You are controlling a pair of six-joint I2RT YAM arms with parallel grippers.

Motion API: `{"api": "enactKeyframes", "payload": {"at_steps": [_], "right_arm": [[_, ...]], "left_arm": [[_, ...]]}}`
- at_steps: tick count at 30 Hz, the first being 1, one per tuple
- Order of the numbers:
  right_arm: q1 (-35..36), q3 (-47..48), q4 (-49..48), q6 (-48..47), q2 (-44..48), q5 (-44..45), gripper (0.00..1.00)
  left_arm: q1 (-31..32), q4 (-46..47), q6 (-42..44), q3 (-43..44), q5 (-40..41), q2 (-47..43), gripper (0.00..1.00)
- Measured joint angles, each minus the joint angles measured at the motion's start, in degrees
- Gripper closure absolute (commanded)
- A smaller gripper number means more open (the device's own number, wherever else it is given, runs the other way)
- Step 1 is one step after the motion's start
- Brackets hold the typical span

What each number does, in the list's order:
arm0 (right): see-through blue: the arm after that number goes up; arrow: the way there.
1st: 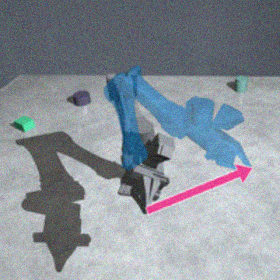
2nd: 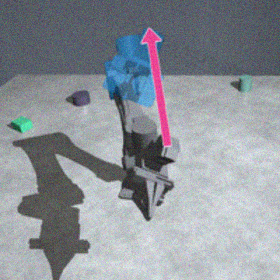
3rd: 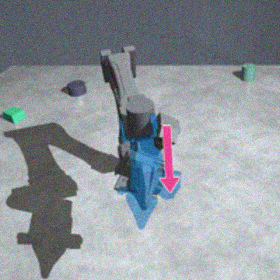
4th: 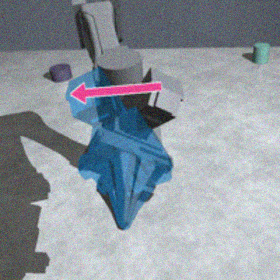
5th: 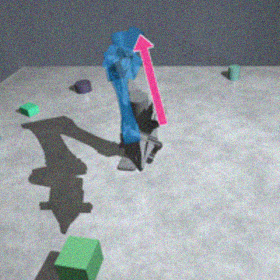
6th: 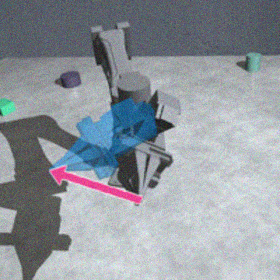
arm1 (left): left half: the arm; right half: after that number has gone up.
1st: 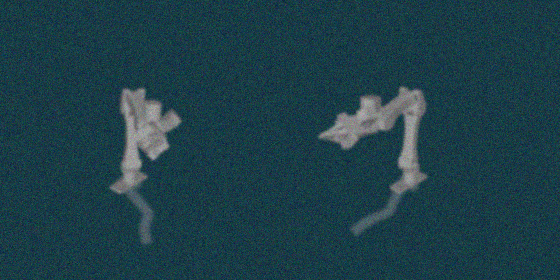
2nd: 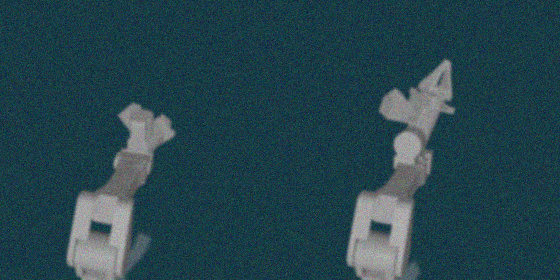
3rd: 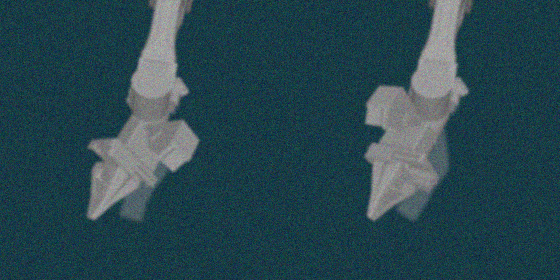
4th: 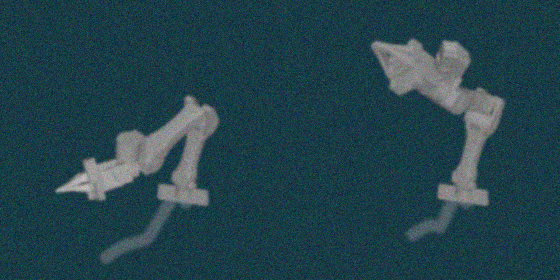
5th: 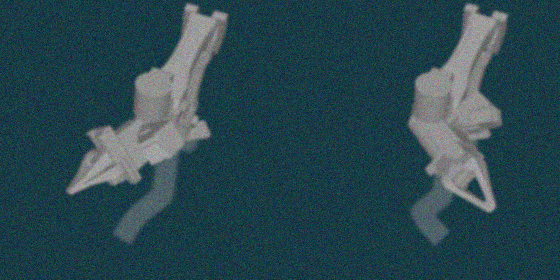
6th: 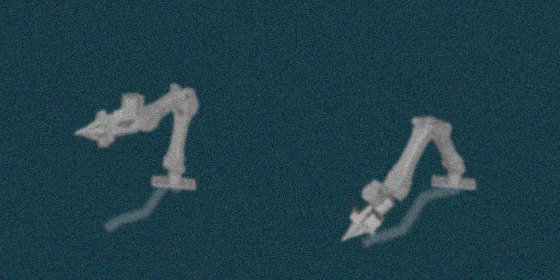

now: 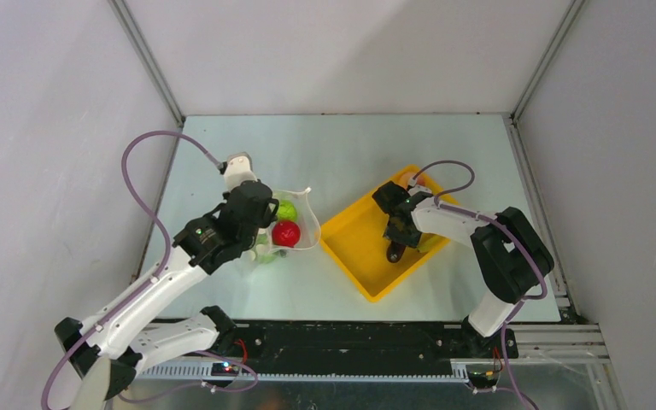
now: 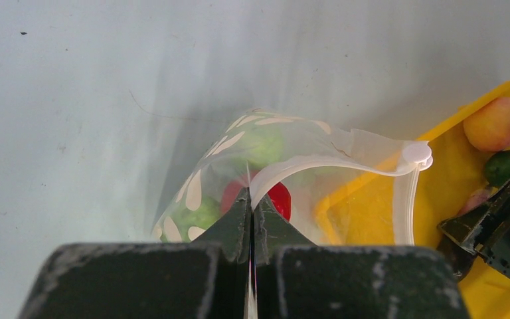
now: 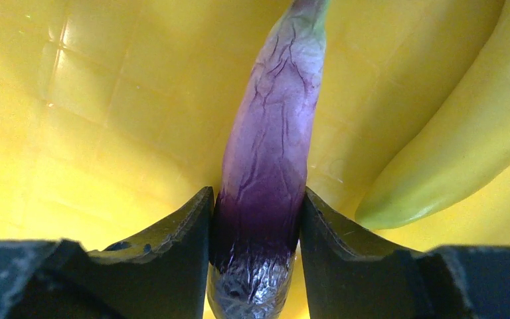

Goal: Place the food in the zip-top bag and seal the zipper
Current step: Pick up the fake vegetable from the bin.

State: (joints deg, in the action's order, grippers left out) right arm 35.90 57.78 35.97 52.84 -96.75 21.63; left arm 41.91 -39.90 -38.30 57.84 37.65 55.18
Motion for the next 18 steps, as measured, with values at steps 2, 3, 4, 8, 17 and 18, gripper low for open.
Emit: {"api": "enactKeyframes", "payload": {"at_steps": [2, 3, 4, 8, 17, 18], "right_arm": [[0.2, 0.0, 0.0, -0.1, 0.0, -0.1, 0.71], [0.3, 0.0, -0.1, -0.1, 0.0, -0.2, 0.73], [0.4, 0.0, -0.3, -0.3, 0.0, -0.3, 0.75], [1.7, 0.0, -1.5, -2.0, 1.0, -1.1, 0.80], [4.1, 0.0, -4.9, -11.3, 9.9, -2.1, 0.88], [4.2, 0.0, -5.4, -12.9, 11.4, -2.5, 0.89]], "left_arm": [[0.0, 0.0, 0.3, 0.0, -0.2, -0.2, 1.00], [0.0, 0.0, 0.3, 0.0, -0.2, -0.4, 1.00], [0.0, 0.0, 0.3, 0.0, -0.3, -0.5, 1.00], [0.0, 0.0, 0.4, 0.0, -0.4, -0.6, 1.00], [0.0, 0.5, 0.4, 0.0, -1.9, -0.9, 1.00], [0.0, 0.5, 0.4, 0.0, -2.1, -0.9, 1.00]]}}
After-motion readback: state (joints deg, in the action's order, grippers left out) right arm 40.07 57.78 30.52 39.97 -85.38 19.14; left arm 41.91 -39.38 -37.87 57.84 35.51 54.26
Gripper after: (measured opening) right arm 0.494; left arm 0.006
